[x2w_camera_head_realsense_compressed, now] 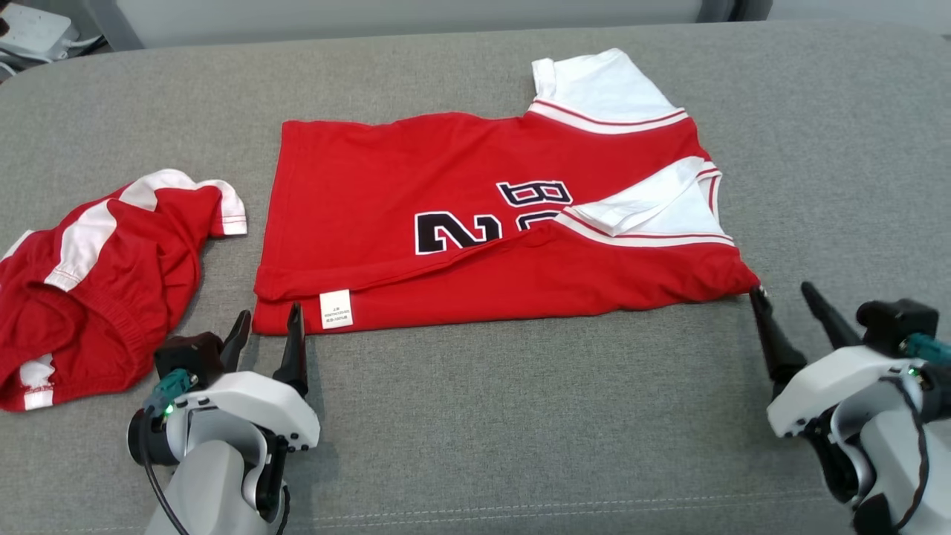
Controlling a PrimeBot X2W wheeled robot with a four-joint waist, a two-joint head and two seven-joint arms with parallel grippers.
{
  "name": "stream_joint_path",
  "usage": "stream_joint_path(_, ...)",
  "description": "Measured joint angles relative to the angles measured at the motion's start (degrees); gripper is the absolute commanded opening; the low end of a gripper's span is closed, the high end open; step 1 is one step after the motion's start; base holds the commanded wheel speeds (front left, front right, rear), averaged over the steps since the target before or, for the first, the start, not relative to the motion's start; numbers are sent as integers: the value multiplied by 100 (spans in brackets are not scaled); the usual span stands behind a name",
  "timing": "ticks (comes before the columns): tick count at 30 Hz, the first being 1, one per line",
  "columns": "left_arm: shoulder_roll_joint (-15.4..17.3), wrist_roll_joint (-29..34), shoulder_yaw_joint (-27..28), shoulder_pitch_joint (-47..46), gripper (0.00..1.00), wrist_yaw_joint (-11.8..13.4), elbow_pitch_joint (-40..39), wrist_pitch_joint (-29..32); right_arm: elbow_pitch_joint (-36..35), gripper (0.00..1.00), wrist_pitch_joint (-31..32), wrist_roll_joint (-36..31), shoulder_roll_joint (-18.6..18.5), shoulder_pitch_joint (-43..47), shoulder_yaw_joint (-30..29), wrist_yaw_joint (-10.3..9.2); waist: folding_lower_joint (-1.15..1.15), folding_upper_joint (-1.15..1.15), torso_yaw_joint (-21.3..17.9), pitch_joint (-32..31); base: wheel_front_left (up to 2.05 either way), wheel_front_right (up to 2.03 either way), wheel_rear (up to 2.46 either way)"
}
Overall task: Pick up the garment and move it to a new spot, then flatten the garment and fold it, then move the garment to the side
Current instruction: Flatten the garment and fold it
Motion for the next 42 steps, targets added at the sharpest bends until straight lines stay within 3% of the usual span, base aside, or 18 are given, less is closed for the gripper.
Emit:
stream_joint_path(16, 0, -21, -90, 123, 100, 9, -65, 0, -145, 100, 1, -52, -58, 37, 269, 0, 0, 0, 175, -67, 0, 0, 0)
stream_joint_path(30, 1, -124, -214, 210, 100, 83, -98, 0, 199, 100, 20, 712, -246, -362, 793, 0, 0, 0, 285, 10, 0, 0, 0)
stream_joint_path(34, 0, -159, -248, 210, 100, 85, -121, 0, 231, 80, 62, 913, -265, -482, 960, 0, 0, 0, 289, 55, 0, 0, 0)
stream_joint_path(36, 1, -163, -259, 210, 100, 85, -131, 0, 247, 76, 62, 994, -281, -542, 1034, 0, 0, 0, 292, 82, 0, 0, 0)
stream_joint_path(39, 1, -178, -271, 210, 100, 85, -134, 0, 301, 63, 62, 1095, -318, -586, 1155, 0, 0, 0, 288, 114, 0, 0, 0)
stream_joint_path(40, 1, -180, -275, 209, 100, 85, -134, 0, 356, 48, 62, 1135, -324, -591, 1184, 0, 0, 0, 287, 120, 0, 0, 0)
stream_joint_path(42, 1, -203, -281, 209, 100, 85, -134, 0, 403, 40, 62, 1192, -355, -600, 1261, 0, 0, 0, 286, 124, 0, 0, 0)
